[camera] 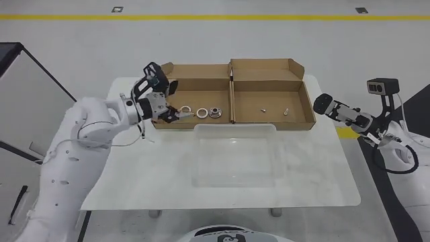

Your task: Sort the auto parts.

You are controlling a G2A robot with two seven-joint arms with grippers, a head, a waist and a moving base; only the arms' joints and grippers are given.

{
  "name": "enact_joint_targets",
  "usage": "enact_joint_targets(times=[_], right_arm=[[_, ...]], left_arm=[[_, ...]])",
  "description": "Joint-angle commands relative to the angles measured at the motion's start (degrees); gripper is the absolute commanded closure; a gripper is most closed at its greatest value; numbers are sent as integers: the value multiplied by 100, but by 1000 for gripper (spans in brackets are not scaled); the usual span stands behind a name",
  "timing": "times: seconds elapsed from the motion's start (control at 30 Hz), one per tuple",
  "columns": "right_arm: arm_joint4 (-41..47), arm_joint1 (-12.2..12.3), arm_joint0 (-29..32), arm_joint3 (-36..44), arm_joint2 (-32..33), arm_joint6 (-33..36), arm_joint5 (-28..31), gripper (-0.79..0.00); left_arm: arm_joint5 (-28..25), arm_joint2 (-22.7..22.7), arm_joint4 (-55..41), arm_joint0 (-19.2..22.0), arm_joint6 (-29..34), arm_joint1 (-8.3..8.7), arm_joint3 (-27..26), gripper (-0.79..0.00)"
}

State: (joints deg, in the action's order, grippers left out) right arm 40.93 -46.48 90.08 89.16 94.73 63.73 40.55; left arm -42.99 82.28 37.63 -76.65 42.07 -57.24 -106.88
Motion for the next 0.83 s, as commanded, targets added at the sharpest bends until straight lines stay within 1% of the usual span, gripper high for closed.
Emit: enact_joint_targets(times=[0.0, 0.1, 0.13, 0.17, 0.2, 0.27, 0.8], right_arm=[[0, 0, 0, 0, 0, 0, 0, -785], [0, 0, 0, 0, 0, 0, 0, -785], [0, 0, 0, 0, 0, 0, 0, -785], [0, 0, 0, 0, 0, 0, 0, -785], [0, 0, 0, 0, 0, 0, 0, -785], [0, 0, 0, 0, 0, 0, 0, -784], [0, 0, 0, 0, 0, 0, 0, -784]], left_arm=[[-208, 450, -181, -487, -92, 57, -244, -785], [-508, 955, -367, -940, -224, 123, -424, -785], [-628, 1086, -367, -1065, -245, 142, -469, -785], [-649, 1128, -363, -1104, -251, 148, -478, -785], [-598, 1062, -374, -1037, -245, 140, -463, -785], [-659, 1152, -367, -1119, -254, 150, -483, -785], [-649, 1127, -362, -1103, -251, 148, -478, -785]])
